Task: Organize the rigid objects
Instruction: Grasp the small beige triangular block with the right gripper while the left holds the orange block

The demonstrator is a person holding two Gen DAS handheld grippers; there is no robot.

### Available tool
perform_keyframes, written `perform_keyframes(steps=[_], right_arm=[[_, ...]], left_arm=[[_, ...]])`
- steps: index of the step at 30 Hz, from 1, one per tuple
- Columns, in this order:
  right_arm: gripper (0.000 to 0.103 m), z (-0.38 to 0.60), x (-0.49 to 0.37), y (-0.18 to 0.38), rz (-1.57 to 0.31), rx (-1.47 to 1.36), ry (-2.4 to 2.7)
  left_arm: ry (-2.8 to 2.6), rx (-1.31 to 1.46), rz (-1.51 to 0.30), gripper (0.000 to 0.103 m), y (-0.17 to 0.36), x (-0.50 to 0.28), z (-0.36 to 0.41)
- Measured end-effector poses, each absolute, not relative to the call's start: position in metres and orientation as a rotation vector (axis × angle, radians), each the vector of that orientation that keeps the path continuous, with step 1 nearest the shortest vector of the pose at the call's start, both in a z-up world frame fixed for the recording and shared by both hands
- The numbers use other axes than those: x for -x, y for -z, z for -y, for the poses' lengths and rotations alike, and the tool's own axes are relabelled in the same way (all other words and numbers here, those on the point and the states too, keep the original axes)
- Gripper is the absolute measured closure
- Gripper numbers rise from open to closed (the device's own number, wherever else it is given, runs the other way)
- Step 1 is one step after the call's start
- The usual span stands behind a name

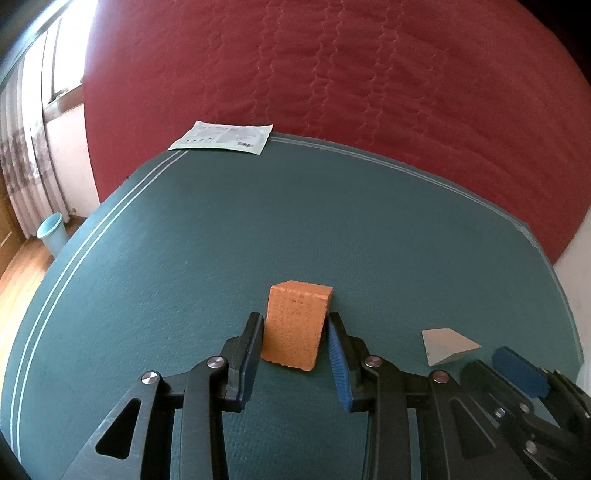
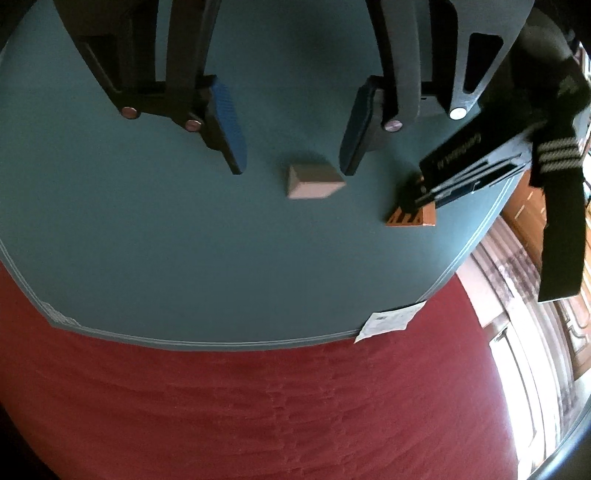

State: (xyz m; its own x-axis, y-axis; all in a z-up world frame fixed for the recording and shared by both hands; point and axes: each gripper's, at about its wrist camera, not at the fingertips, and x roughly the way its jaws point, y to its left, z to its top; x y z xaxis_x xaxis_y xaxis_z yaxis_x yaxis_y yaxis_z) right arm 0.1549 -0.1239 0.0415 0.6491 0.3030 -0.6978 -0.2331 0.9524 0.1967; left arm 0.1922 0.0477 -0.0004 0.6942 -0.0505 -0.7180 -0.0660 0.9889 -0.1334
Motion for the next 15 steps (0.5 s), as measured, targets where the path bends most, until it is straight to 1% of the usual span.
perform_keyframes(steps=[5, 12, 15], right_arm=[[0.056, 0.105, -0.168, -0.036, -0.822, -0.053, -0.32], [0.069, 0.093, -0.174, -0.031, -0.824, -0.002, -0.297], [0.07, 0.092, -0.171, -0.03, -0.818, 0.011, -0.291]], left_arm=[[-0.017, 0.168, -0.804, 0.066, 0.001, -0.192, -0.05], [-0.019, 0.165, -0.803, 0.066, 0.001, -0.191, -0.05], [-0.018, 0.164, -0.803, 0.066, 0.001, -0.191, -0.049]])
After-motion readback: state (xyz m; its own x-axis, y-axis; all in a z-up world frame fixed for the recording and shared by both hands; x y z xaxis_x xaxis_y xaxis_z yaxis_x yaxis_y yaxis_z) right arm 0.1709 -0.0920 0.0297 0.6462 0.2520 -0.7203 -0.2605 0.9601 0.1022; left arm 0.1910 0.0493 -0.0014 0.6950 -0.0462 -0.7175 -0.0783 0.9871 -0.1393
